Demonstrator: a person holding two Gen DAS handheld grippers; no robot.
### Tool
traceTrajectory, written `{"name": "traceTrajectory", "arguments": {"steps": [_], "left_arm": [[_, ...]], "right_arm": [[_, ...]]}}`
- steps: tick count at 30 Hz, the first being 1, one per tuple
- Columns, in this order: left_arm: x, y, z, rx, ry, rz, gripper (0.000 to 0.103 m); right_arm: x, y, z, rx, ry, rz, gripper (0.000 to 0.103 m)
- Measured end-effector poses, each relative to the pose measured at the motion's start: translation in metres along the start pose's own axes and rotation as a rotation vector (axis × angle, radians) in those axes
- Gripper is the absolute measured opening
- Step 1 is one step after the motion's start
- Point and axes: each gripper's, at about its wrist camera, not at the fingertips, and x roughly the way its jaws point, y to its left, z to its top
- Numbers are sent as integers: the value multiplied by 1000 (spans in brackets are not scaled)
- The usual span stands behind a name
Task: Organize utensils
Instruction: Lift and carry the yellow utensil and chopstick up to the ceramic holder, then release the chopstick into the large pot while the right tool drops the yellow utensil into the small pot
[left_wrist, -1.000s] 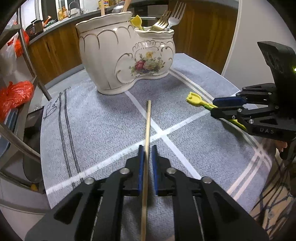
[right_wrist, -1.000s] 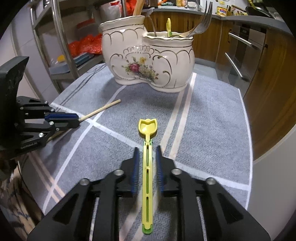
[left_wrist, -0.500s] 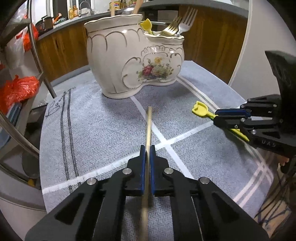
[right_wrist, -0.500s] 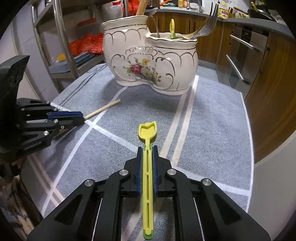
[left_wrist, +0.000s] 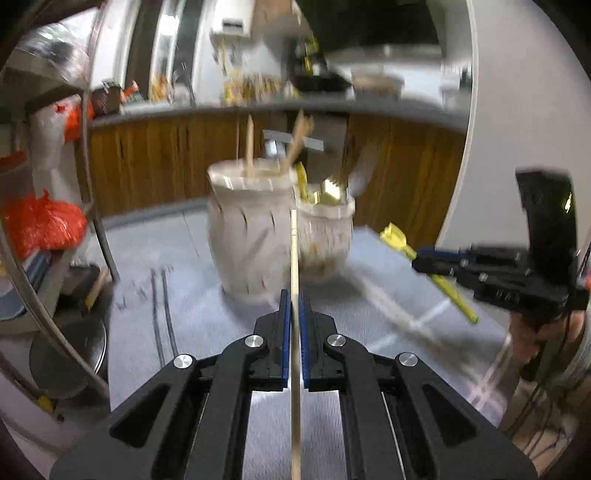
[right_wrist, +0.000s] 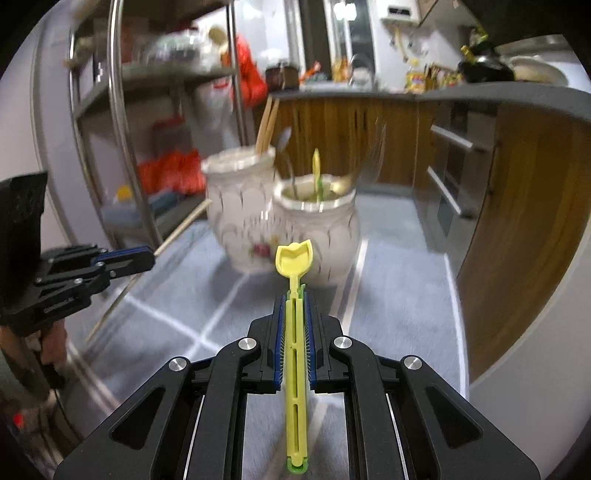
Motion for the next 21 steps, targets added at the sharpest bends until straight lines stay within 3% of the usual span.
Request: {"name": "traceTrajectory", "arguments": {"steps": [6, 15, 21], "left_arm": [[-16, 11, 26, -41, -184, -25, 4], [23, 47, 95, -189, -273, -79, 4], [61, 62, 129, -247, -301, -28, 4]], "right_arm": [[-1, 0, 19, 47, -101, 13, 11], [19, -15, 76, 126, -202, 49, 11], [49, -36, 106, 257, -246, 88, 11]]}}
